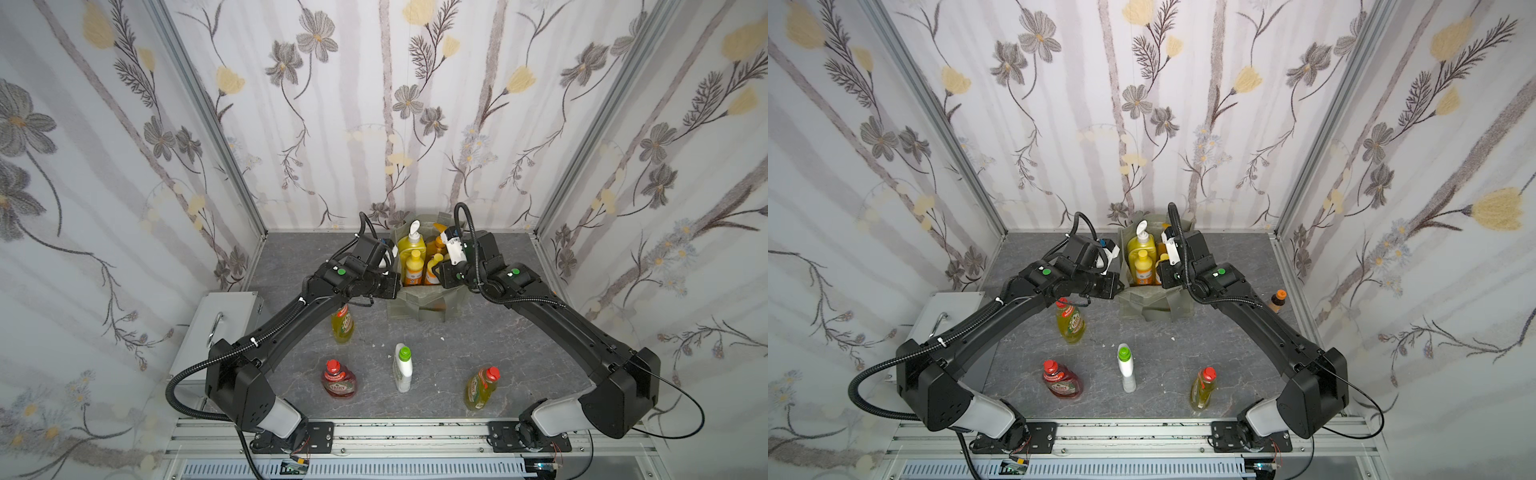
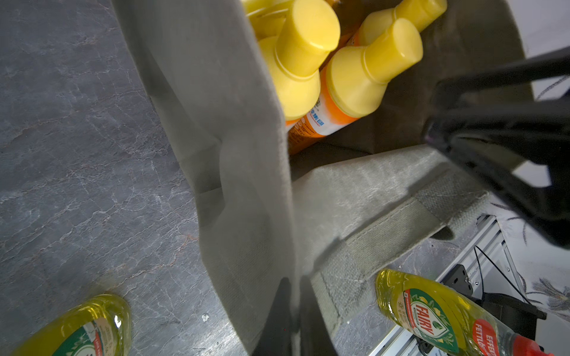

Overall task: Pack dish soap into the shopping bag
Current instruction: Adjust the bottle of dish soap in the shopping bag.

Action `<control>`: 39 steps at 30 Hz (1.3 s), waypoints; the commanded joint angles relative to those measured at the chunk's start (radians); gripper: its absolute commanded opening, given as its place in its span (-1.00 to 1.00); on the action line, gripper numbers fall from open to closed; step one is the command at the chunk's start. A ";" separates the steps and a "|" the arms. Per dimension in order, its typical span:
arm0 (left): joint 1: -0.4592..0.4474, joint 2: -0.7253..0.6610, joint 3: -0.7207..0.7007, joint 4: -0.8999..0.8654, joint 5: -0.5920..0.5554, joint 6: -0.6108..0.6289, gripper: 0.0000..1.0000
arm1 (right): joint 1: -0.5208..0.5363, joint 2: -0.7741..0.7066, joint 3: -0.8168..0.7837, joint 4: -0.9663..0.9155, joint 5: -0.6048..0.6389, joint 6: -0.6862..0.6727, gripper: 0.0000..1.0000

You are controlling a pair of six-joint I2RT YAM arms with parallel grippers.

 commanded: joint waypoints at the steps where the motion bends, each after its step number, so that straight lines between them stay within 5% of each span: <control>1: -0.001 -0.002 -0.006 0.001 0.004 0.005 -0.84 | 0.002 -0.001 -0.063 -0.005 -0.036 0.027 -0.23; 7: -0.001 0.005 0.002 0.003 0.012 0.009 -0.84 | -0.001 0.048 -0.136 0.065 -0.032 0.085 -0.25; 26: 0.001 -0.018 -0.008 -0.007 0.010 0.012 -0.85 | -0.004 0.223 0.001 0.140 0.084 0.135 -0.25; 39: 0.001 -0.014 -0.004 -0.013 -0.005 0.015 -0.84 | -0.004 0.070 -0.014 0.119 0.007 0.103 -0.19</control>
